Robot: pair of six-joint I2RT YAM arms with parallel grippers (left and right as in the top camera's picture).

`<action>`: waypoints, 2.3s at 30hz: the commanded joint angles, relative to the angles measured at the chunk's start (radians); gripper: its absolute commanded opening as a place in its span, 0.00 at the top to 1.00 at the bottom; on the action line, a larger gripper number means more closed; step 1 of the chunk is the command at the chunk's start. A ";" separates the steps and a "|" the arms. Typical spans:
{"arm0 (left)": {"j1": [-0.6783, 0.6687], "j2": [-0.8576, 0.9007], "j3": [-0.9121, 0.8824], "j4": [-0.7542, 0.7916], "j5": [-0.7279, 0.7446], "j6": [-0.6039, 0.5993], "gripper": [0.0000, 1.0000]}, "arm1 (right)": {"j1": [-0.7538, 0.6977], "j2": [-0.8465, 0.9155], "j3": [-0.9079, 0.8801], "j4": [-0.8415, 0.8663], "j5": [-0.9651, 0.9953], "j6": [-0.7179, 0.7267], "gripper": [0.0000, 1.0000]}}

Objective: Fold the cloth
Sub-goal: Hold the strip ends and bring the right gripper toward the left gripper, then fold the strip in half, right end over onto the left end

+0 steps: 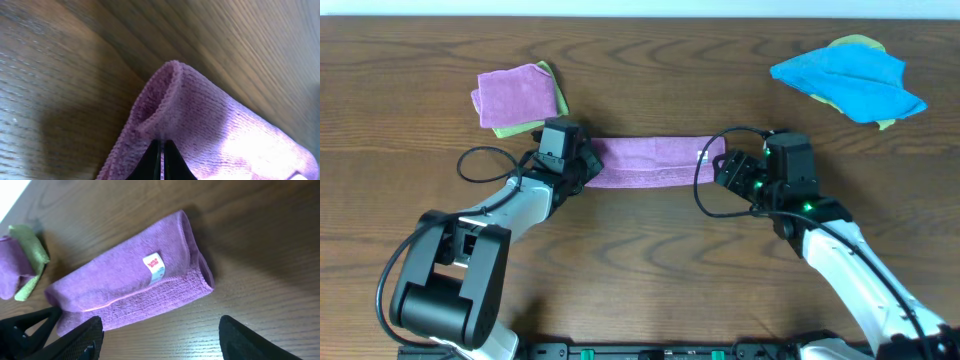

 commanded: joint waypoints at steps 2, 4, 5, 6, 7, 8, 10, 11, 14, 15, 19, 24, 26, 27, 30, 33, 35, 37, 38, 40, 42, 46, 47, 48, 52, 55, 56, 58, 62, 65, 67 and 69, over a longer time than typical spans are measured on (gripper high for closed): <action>-0.026 -0.013 0.007 -0.004 -0.094 0.001 0.94 | -0.009 0.070 0.005 0.013 -0.029 0.039 0.26; -0.035 -0.013 0.007 -0.011 -0.115 0.001 0.94 | -0.008 0.102 0.005 0.036 -0.046 0.042 0.26; -0.040 -0.013 0.007 -0.014 -0.121 0.001 0.94 | -0.008 0.118 0.005 0.050 -0.056 0.042 0.26; -0.043 -0.013 0.007 -0.016 -0.126 0.003 0.94 | -0.007 0.129 0.005 0.058 -0.058 0.043 0.26; -0.048 -0.013 0.007 -0.019 -0.133 0.005 0.94 | -0.007 0.145 0.005 0.068 -0.060 0.053 0.25; -0.050 -0.013 0.007 -0.022 -0.137 0.008 0.94 | -0.007 0.158 0.005 0.075 -0.060 0.061 0.25; -0.050 -0.011 0.007 -0.029 -0.140 0.012 0.94 | -0.007 0.178 0.005 0.088 -0.060 0.064 0.26; -0.050 -0.007 0.007 -0.033 -0.140 0.012 0.94 | -0.007 0.186 0.005 0.093 -0.060 0.064 0.25; -0.050 0.007 0.007 -0.039 -0.139 0.011 0.94 | -0.007 0.205 0.005 0.097 -0.060 0.064 0.25; -0.050 0.012 0.007 -0.040 -0.137 0.011 0.94 | -0.007 0.211 0.005 0.100 -0.060 0.064 0.25; -0.050 0.029 0.007 -0.044 -0.124 0.010 0.94 | -0.007 0.246 0.005 0.132 -0.056 0.064 0.25; -0.050 0.029 0.007 -0.043 -0.124 0.008 0.95 | -0.007 0.322 0.005 0.207 -0.056 0.111 0.25; -0.050 0.029 0.007 -0.043 -0.124 0.008 0.94 | -0.007 0.352 0.005 0.237 -0.057 0.133 0.26; -0.050 0.029 0.007 -0.043 -0.124 0.008 0.94 | -0.007 0.365 0.005 0.251 -0.059 0.136 0.26; -0.050 0.029 0.007 -0.044 -0.124 0.008 0.94 | 0.000 0.401 0.005 0.299 -0.060 0.149 0.27; -0.050 0.029 0.007 -0.044 -0.120 0.008 0.95 | 0.015 0.425 0.005 0.351 -0.059 0.154 0.31; -0.050 0.029 0.007 -0.044 -0.116 0.008 0.94 | 0.026 0.435 0.005 0.375 -0.051 0.154 0.38; -0.050 0.029 0.007 -0.044 -0.110 0.008 0.94 | 0.033 0.443 0.005 0.388 -0.032 0.154 0.43; -0.050 0.029 0.007 -0.044 -0.110 0.008 0.94 | 0.037 0.445 0.005 0.388 -0.020 0.154 0.45; -0.050 0.029 0.007 -0.044 -0.109 0.008 0.94 | 0.046 0.451 0.005 0.391 0.002 0.153 0.51; -0.050 0.029 0.007 -0.044 -0.109 0.008 0.94 | 0.057 0.459 0.005 0.399 0.034 0.152 0.58; -0.050 0.029 0.007 -0.049 -0.105 0.009 0.94 | 0.096 0.459 0.005 0.454 0.150 0.073 0.74; -0.050 0.029 0.007 -0.052 -0.105 0.008 0.94 | 0.103 0.459 0.005 0.464 0.163 0.058 0.77; -0.050 0.029 0.007 -0.057 -0.105 0.009 0.94 | 0.112 0.459 0.005 0.474 0.177 0.041 0.80; -0.050 0.029 0.007 -0.073 -0.105 0.012 0.94 | 0.143 0.459 0.005 0.488 0.229 -0.029 0.99; -0.050 0.029 0.007 -0.073 -0.105 0.012 0.94 | 0.153 0.458 0.006 0.500 0.230 -0.120 0.99; -0.050 0.029 0.007 -0.074 -0.105 0.012 0.94 | 0.156 0.452 0.006 0.502 0.230 -0.153 0.99; -0.050 0.029 0.007 -0.073 -0.105 0.013 0.94 | 0.157 0.436 0.006 0.500 0.230 -0.187 0.99; -0.047 0.028 0.010 -0.073 -0.105 0.031 0.94 | 0.158 0.367 0.006 0.497 0.237 -0.226 0.99; -0.047 0.028 0.012 -0.071 -0.101 0.031 0.94 | 0.168 0.286 0.006 0.485 0.237 -0.253 0.99; -0.047 0.028 0.013 -0.067 -0.096 0.031 0.94 | 0.180 0.244 0.006 0.475 0.237 -0.276 0.99; -0.047 0.028 0.017 -0.066 -0.084 0.031 0.94 | 0.199 0.204 0.006 0.462 0.237 -0.298 0.99</action>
